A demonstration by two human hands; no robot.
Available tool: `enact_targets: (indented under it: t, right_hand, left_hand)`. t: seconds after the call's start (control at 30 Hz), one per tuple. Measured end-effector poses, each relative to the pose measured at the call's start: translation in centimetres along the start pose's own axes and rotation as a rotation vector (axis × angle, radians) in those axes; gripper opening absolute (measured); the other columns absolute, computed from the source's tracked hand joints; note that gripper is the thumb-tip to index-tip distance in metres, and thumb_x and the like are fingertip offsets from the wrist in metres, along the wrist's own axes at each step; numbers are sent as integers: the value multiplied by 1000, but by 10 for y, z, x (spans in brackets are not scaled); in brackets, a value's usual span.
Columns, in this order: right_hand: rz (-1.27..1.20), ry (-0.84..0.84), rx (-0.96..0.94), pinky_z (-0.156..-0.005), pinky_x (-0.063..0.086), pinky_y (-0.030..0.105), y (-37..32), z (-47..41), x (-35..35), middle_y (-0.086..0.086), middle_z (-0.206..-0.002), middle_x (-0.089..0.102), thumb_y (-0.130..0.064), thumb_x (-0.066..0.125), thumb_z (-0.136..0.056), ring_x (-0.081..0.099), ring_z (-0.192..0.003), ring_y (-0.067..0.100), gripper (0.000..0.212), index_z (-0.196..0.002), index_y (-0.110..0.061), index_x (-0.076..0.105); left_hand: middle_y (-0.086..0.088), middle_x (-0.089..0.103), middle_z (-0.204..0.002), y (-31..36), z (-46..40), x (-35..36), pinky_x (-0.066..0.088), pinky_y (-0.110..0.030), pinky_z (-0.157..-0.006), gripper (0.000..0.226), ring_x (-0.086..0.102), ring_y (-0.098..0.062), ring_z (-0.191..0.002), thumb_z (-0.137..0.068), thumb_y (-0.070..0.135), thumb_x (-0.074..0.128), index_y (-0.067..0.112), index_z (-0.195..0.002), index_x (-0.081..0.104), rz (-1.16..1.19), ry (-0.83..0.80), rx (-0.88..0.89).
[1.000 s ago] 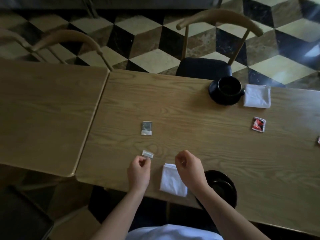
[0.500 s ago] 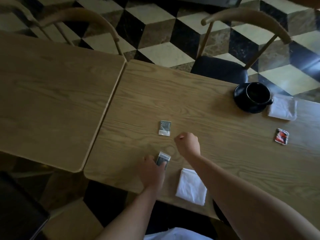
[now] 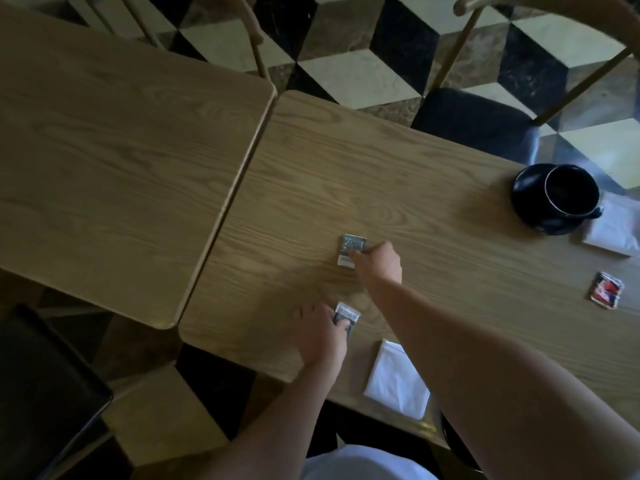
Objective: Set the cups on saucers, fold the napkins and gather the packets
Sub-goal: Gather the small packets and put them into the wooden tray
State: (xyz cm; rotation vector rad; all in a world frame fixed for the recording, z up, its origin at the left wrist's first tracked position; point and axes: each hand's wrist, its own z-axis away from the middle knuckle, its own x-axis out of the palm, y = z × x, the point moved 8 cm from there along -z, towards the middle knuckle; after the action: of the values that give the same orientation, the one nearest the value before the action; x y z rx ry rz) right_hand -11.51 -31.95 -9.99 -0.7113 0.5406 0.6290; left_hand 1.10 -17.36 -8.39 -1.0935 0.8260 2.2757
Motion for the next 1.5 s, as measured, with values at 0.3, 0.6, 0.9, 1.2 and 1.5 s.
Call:
enact_targets:
  t: [0.3,0.6,0.9,1.2,1.5]
  right_hand:
    - [41,-27,-1,-59,42,25,-8,-8,8,2,-78,67,-29,67,-82,60,-65,21,16,-85,-15,73]
    - [-576,-172,-2,-37,35,18,8,37,-26,-7,-58,66,-20,86,-73,50,-40,4,27,-84,-18,62]
    - [-504,-112,-15,-42,28,21,87,100,-148,0,-57,52,-16,78,-80,40,-45,10,10,-80,-13,68]
    - [-565,228,68,-43,37,21,205,147,-288,1,-69,62,-28,82,-79,53,-60,16,24,-87,-9,69]
    - [-670,174,31,-61,45,30,332,126,-362,4,-77,63,-16,83,-78,58,-68,16,28,-90,-11,58]
  left_hand:
    - [5,67,-88,-5,-8,3,38,-30,-81,25,53,-20,-96,-77,46,75,24,-74,64,-9,-10,-5]
    - [-7,71,-79,1,-9,3,54,-30,-57,7,67,-15,-61,-86,2,69,6,-92,69,1093,-209,-386]
    - [-2,74,-76,141,46,-4,55,-26,-54,20,70,-15,-65,-95,1,53,14,-97,69,1121,-661,-86]
    - [-12,77,-92,271,189,57,61,-42,-68,18,74,-28,-79,-97,18,55,16,-104,72,824,-1103,251]
    - [-9,73,-91,341,278,168,55,-34,-61,15,71,-23,-74,-100,18,53,19,-105,67,617,-1145,214]
